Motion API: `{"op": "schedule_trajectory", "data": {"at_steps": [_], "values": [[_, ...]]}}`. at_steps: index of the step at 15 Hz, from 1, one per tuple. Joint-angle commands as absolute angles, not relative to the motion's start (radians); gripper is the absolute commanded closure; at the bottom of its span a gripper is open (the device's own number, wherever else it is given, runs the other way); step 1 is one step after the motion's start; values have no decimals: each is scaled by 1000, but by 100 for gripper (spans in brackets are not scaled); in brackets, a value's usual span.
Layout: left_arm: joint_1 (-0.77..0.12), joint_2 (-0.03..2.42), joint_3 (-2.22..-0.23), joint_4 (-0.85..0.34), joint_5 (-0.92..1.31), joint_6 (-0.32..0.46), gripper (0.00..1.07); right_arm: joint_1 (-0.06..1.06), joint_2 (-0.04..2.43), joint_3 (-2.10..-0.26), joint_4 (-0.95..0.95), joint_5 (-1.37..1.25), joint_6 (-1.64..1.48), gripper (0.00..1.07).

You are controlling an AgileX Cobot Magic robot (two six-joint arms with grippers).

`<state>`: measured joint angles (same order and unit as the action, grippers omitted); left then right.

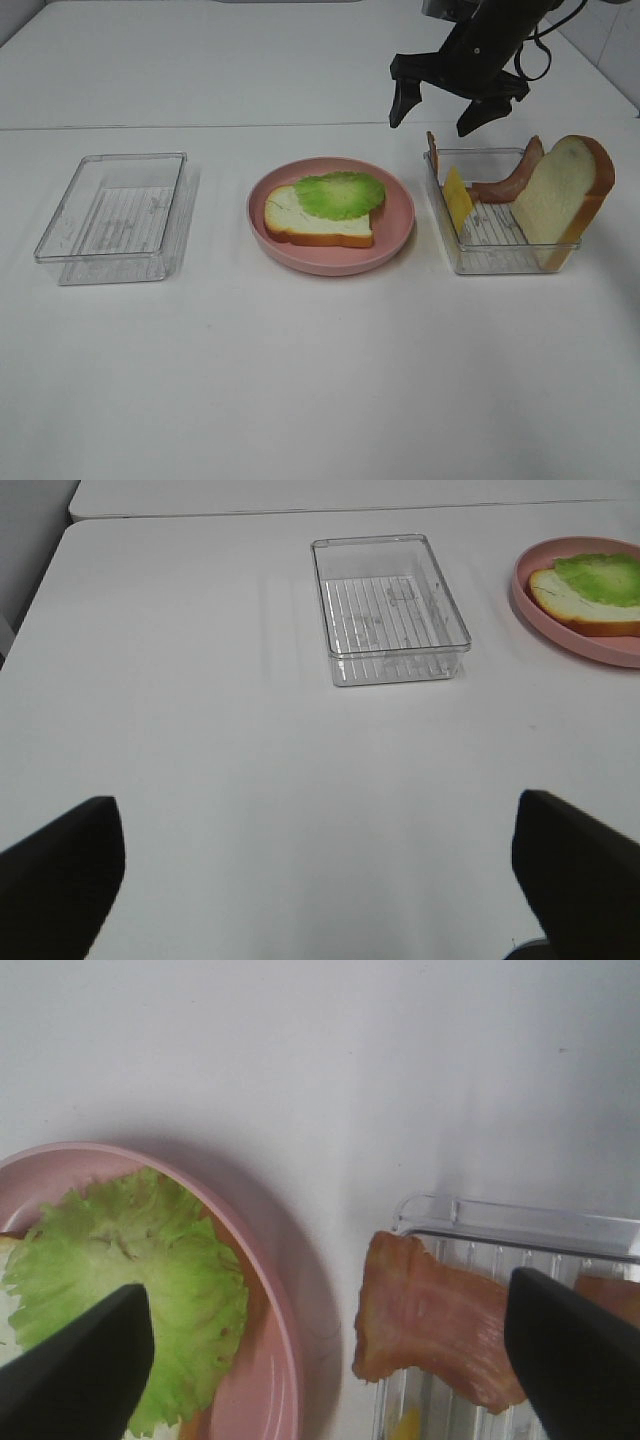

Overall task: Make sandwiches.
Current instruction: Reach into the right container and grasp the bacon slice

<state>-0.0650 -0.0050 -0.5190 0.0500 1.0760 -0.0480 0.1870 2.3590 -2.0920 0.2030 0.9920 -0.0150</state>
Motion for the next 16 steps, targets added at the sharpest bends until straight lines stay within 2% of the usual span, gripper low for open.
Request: {"op": "schedule_trajectory", "data": {"at_steps": [1, 4, 11, 15, 16], "values": [[-70, -26, -517, 46, 1071, -45, 9, 189, 2363, -2098, 202, 982, -23, 20], [-70, -26, -517, 46, 1071, -45, 9, 189, 2377, -2098, 203, 981, -23, 27], [-70, -26, -517, 47, 1071, -46, 9, 188, 2412, -2098, 197, 1024, -23, 28], [-70, -26, -517, 47, 1071, -46, 9, 187, 2412, -2098, 195, 1021, -23, 42], [-70, -26, -517, 47, 1071, -46, 9, 187, 2412, -2098, 195, 1021, -23, 42]]}}
